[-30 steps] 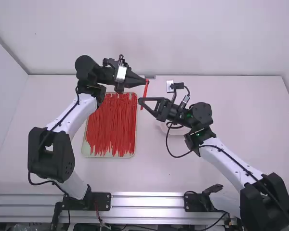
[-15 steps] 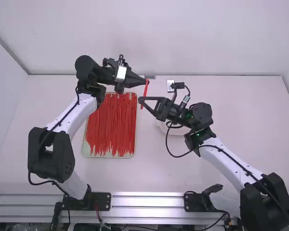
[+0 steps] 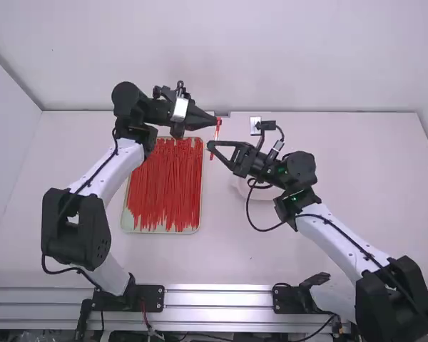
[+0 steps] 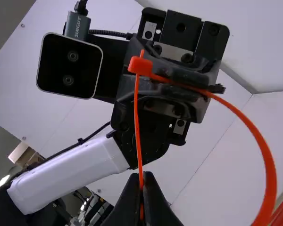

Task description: Fasten the cable tie

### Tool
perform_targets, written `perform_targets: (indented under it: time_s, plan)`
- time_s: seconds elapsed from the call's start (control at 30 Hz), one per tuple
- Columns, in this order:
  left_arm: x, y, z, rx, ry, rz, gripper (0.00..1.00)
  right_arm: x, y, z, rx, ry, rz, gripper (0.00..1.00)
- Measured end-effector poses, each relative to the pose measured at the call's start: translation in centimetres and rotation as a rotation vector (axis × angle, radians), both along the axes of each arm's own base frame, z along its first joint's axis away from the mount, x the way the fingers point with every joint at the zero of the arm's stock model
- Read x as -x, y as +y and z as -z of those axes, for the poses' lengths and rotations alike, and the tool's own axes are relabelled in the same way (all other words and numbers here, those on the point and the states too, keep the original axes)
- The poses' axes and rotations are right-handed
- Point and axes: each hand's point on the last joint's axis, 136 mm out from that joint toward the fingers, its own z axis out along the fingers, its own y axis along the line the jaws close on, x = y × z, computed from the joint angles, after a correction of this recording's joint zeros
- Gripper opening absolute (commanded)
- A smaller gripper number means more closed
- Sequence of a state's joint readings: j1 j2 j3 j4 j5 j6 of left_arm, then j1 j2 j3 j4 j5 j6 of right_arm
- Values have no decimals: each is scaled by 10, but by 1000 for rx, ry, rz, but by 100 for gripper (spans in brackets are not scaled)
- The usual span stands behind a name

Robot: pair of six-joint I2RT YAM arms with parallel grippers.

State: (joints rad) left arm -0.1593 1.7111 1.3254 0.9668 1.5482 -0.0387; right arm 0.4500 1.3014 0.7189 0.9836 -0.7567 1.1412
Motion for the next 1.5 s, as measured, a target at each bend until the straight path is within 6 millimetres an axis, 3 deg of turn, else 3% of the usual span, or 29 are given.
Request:
perform_targets:
  time_s: [0.77,1.13,1.5]
  plan:
    - [7,-12,0,0,21,27,2,-4,-6,-5,-15,-16,18,0]
    - [9,-11,12,14,-7,14,2,-5,-12,-9,-21,-40,22,0]
    - [18,-9,5,51,-76,-4,1,-2,-13,-8,-10,-46,-2,0]
